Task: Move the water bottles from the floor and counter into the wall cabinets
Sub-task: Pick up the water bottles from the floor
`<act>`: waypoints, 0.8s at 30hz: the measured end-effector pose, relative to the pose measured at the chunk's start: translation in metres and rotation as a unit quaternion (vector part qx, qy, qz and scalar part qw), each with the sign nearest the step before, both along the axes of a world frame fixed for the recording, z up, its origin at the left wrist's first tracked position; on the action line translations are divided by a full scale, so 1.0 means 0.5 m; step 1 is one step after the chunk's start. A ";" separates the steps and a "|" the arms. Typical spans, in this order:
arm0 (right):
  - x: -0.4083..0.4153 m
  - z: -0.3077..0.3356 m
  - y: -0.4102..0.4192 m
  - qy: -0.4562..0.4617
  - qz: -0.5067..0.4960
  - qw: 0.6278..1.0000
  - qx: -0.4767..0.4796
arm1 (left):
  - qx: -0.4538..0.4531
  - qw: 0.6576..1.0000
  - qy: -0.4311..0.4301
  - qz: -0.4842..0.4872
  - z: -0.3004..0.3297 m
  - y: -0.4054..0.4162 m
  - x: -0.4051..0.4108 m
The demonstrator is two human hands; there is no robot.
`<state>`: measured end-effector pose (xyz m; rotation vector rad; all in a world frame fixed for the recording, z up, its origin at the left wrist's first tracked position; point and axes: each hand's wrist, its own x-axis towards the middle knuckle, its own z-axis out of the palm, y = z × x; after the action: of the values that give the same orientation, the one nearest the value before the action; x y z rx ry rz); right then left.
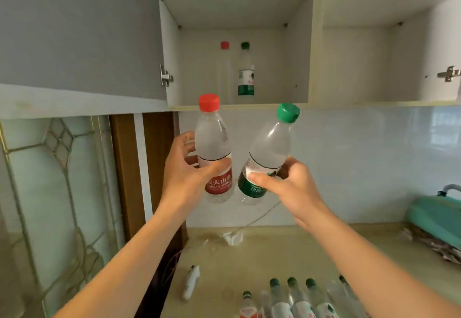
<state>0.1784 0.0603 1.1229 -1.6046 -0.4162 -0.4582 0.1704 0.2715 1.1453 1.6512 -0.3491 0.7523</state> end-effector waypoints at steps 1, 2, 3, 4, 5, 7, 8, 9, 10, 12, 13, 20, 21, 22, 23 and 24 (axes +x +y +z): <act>0.018 0.030 -0.006 -0.013 0.000 1.000 -0.001 | -0.009 1.000 -0.012 0.004 0.029 -0.005 0.017; 0.036 0.061 -0.014 -0.027 0.001 1.000 -0.003 | -0.019 0.999 -0.027 0.010 0.058 -0.010 0.033; 0.053 0.092 -0.023 -0.043 0.002 0.999 -0.006 | -0.027 0.999 -0.046 0.012 0.086 -0.016 0.047; 0.070 0.123 -0.032 -0.058 0.004 0.998 -0.007 | -0.032 0.997 -0.063 0.011 0.113 -0.021 0.061; 0.086 0.153 -0.041 -0.072 0.003 0.997 -0.006 | -0.035 0.996 -0.077 0.008 0.138 -0.026 0.076; 0.115 0.209 -0.055 -0.101 0.002 0.995 0.002 | -0.046 0.995 -0.090 0.003 0.182 -0.035 0.103; 0.130 0.235 -0.061 -0.118 0.001 0.993 0.008 | -0.054 0.994 -0.092 0.000 0.203 -0.041 0.118; 0.144 0.258 -0.066 -0.130 0.001 0.991 0.013 | -0.059 0.994 -0.093 -0.002 0.225 -0.046 0.133; 0.159 0.280 -0.070 -0.137 0.001 0.990 0.019 | -0.061 0.994 -0.095 -0.002 0.246 -0.053 0.148; 0.191 0.319 -0.077 -0.139 0.001 0.990 0.026 | -0.059 0.993 -0.101 0.004 0.285 -0.063 0.179; 0.207 0.336 -0.079 -0.139 -0.002 0.990 0.025 | -0.058 0.993 -0.103 0.006 0.304 -0.067 0.195; 0.324 0.412 -0.072 -0.135 -0.054 0.989 -0.006 | -0.063 0.995 -0.081 0.014 0.386 -0.049 0.334; 0.342 0.419 -0.067 -0.131 -0.065 0.989 -0.012 | -0.061 0.995 -0.076 0.013 0.392 -0.045 0.356; 0.361 0.425 -0.062 -0.128 -0.076 0.989 -0.021 | -0.061 0.995 -0.072 0.011 0.396 -0.042 0.379; 0.380 0.431 -0.057 -0.125 -0.088 0.988 -0.034 | -0.061 0.996 -0.067 0.010 0.398 -0.040 0.403; 0.400 0.437 -0.051 -0.123 -0.101 0.986 -0.048 | -0.059 0.996 -0.062 0.011 0.399 -0.039 0.429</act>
<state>0.3785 0.0346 1.3414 -1.6978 -0.4695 -0.8057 0.3849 0.2519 1.3449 1.5035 -0.3683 0.8776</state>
